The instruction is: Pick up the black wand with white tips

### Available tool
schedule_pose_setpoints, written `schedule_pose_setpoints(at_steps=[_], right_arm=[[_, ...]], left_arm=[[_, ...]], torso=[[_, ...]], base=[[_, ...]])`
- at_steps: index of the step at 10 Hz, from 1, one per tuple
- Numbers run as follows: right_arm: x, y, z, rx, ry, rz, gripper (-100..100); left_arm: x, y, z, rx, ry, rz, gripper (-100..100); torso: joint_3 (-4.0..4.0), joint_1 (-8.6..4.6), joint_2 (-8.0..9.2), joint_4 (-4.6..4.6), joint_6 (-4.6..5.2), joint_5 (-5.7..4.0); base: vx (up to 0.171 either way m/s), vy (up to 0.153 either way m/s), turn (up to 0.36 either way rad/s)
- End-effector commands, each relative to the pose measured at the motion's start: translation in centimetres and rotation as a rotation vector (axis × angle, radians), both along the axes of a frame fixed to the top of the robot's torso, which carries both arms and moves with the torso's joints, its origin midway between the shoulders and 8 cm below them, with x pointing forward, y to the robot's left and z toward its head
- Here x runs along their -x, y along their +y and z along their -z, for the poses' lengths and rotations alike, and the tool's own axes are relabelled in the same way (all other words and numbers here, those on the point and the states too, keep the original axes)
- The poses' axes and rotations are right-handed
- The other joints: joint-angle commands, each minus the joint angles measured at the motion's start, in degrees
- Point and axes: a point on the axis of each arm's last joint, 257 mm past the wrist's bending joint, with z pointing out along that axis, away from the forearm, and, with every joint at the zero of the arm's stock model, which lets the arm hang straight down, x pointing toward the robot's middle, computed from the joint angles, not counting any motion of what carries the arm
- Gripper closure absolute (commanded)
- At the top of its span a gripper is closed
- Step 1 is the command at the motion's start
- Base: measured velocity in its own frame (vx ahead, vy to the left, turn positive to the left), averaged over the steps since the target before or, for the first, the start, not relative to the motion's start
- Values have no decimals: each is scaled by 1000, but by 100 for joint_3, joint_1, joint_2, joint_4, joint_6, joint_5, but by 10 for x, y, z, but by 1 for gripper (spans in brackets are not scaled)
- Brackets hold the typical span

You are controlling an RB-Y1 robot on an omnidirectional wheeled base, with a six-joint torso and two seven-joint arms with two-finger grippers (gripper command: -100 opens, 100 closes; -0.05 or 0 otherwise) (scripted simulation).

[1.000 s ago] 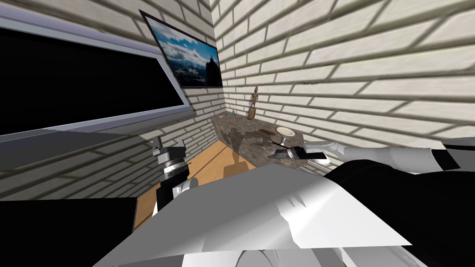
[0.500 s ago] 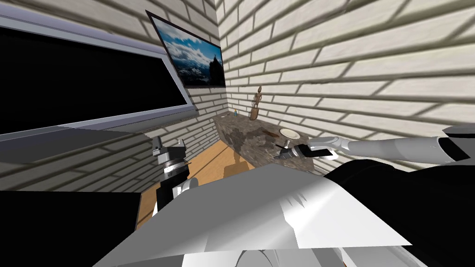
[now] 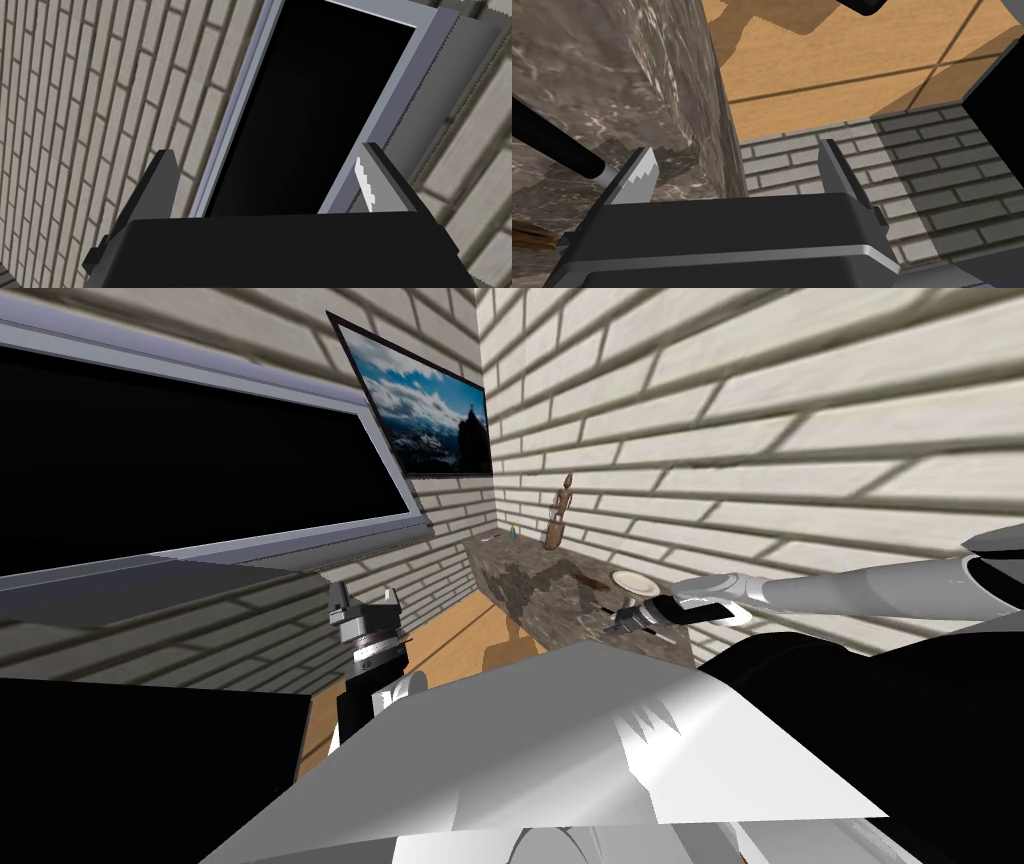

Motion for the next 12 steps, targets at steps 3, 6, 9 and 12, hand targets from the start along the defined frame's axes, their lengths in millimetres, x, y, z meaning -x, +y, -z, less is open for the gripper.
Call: schedule_pose_setpoints(at_steps=[3, 6, 9, 12], right_arm=[[24, -35, -2, 113, 65, -50, -100], [44, -56, -3, 170, 117, -55, -100], [83, -74, 5, 213, 196, -62, -100], [108, -77, 11, 218, 241, -58, -100]], left_arm=[[0, 0, 0, 0, 0, 0, 0], [0, 0, 0, 0, 0, 0, 0], [0, 0, 0, 0, 0, 0, 0], [0, 0, 0, 0, 0, 0, 0]], torso=[[-5, -10, -9, -2, -3, -3], [3, 7, 5, 1, -2, 2], [-11, -20, -18, -4, 0, -5], [-1, -4, -1, 0, 2, -4]], base=[[68, -50, 113], [48, -34, 84], [102, -86, 116], [47, -44, 52]])
